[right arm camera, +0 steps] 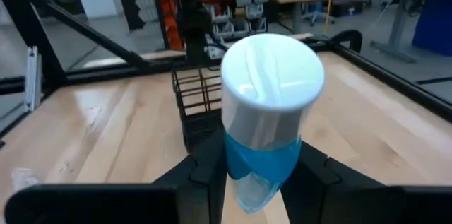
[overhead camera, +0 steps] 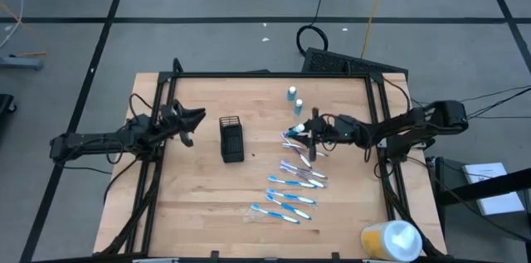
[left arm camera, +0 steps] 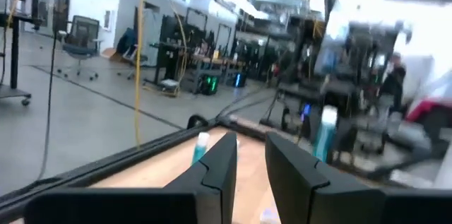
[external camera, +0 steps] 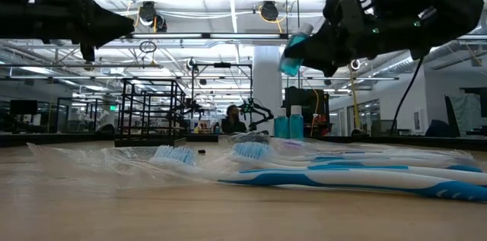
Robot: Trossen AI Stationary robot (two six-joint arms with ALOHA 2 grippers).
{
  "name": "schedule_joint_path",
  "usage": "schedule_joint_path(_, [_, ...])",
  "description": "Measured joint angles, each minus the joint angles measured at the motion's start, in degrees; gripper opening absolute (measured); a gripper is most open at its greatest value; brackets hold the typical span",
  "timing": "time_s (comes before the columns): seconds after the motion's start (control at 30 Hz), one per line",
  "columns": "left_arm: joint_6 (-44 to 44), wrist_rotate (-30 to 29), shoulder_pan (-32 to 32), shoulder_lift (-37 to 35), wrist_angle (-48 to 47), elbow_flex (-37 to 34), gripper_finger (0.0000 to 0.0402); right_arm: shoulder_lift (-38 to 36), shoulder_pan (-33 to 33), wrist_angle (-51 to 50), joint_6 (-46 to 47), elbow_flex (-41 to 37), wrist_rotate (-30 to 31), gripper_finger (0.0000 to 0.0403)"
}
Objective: Pick & Place toothbrushing station
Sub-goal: Put the mouthwash into the black organizer
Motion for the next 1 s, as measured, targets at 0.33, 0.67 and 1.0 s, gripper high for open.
schedule_joint_path(0.33, [-5.73,1.4,0.32,3.96,3.12,-0.02,0.0081,7.76,2.5,-5.77,3.39,6.14,1.64,0.0096])
schedule_joint_path(0.67, [-4.73,11.85,-0.69,28.75,-7.14,17.1,0.013,11.64,2.76,-13.31,4.89,11.34,1.86,0.0096])
schedule_joint_path(1.0, [6.52,18.67,-2.13,63.64,-21.28,44.99,0.0259,12.74,2.81,-13.51,4.85,11.9,1.81,0.0096])
